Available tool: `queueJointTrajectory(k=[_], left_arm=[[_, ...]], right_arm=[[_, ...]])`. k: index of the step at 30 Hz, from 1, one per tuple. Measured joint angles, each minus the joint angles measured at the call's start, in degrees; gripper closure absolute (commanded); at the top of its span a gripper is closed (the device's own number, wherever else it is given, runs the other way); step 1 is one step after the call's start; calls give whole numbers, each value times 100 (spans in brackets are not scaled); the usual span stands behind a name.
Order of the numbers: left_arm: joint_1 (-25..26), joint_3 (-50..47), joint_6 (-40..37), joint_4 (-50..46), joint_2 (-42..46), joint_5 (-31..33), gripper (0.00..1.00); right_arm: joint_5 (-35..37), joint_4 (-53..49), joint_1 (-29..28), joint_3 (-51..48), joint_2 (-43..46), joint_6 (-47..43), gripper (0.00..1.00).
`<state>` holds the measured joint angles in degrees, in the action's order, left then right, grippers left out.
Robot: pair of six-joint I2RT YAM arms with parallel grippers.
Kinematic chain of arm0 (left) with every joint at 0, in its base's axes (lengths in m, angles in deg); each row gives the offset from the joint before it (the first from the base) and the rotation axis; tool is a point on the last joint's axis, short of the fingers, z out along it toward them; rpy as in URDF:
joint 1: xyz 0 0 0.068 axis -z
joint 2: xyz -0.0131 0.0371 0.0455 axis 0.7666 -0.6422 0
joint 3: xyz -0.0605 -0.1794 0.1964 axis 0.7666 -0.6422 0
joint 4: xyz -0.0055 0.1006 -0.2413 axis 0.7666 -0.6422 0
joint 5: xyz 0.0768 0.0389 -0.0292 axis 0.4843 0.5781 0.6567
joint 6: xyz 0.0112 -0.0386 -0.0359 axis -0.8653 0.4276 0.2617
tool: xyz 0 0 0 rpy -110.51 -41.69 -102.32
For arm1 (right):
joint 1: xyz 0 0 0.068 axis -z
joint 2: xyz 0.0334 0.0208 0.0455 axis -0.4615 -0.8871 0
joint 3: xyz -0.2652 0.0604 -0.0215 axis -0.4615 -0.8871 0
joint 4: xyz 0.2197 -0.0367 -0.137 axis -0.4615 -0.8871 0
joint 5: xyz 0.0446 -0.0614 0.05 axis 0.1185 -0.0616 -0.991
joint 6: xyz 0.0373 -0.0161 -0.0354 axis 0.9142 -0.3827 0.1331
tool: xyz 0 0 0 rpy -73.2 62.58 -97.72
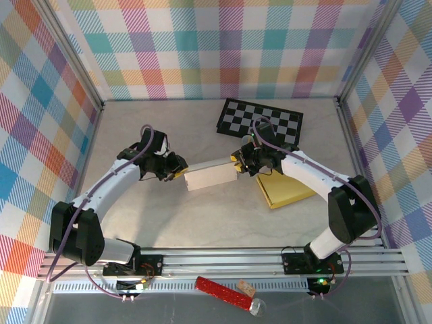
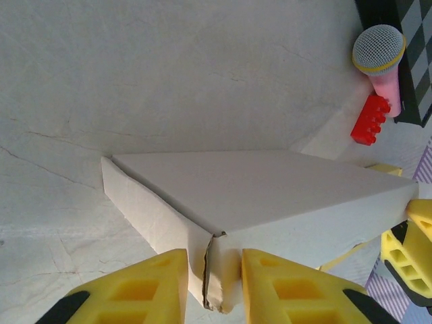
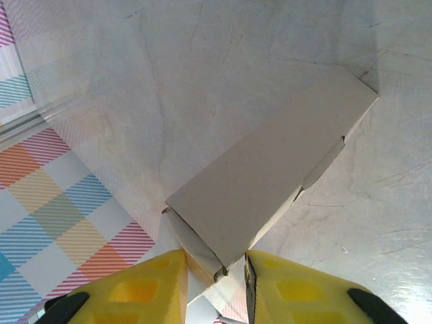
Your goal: Fold the paper box
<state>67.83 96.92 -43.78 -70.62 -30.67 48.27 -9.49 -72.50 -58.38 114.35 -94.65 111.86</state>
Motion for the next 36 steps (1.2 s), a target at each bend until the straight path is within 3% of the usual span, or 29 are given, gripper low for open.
queueJointTrajectory(k=[12,19,26,36], left_arm=[[0,-402,-125,417,245,-46,80],[-11,-496,-225,546,306,-59,86],[-11,-522,-304,584,323,-59,86],[-11,-522,-323,586,323,-59,87]], right_arm=[[-44,-461,2,260,-111,-114,69],[-37,-1102,31,719,-297,-608,57],[118,-1366,31,1134,-339,-1012,51],[170,-1438,31,896,-243,-957,62]])
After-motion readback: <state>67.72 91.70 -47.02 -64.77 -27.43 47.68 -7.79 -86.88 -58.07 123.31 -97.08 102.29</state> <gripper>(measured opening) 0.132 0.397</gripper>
